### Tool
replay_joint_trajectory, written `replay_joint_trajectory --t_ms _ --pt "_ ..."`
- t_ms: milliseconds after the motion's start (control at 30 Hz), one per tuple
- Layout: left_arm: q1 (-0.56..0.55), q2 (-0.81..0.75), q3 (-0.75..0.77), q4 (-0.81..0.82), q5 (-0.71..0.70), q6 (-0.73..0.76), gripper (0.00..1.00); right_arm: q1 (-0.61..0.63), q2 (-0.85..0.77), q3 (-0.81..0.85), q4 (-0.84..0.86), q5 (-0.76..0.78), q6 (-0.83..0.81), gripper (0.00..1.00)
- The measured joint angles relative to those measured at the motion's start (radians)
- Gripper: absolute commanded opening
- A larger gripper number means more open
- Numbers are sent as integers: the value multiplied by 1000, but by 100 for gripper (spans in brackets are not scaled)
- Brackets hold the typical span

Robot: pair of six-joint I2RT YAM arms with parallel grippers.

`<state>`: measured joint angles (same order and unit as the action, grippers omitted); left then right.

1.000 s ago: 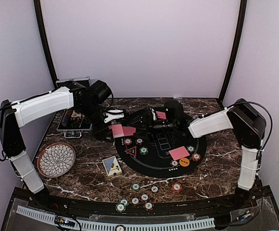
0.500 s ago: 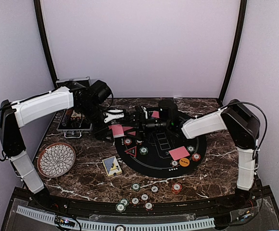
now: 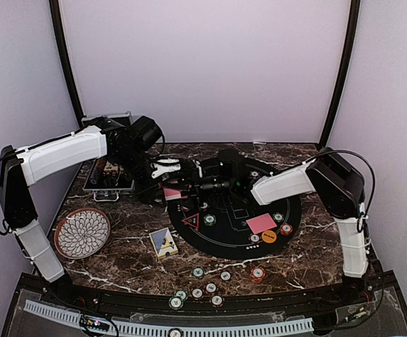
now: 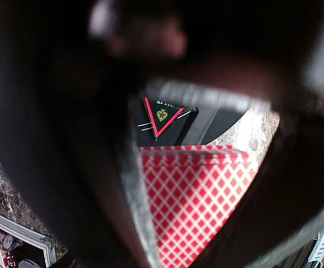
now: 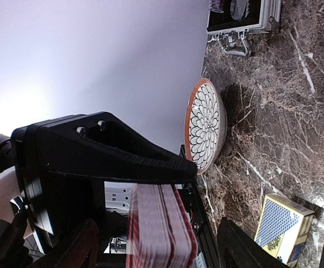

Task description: Distribute texas hold em gaming equipment

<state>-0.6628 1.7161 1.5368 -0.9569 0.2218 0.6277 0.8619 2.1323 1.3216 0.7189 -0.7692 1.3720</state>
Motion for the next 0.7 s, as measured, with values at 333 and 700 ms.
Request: replay_joint_trajectory --t_ms 333,700 --pt "0 0 2 -3 3 0 0 11 64 89 -17 -1 16 64" --pt "0 0 2 -18 0 0 0 -2 67 63 -32 5 -6 52"
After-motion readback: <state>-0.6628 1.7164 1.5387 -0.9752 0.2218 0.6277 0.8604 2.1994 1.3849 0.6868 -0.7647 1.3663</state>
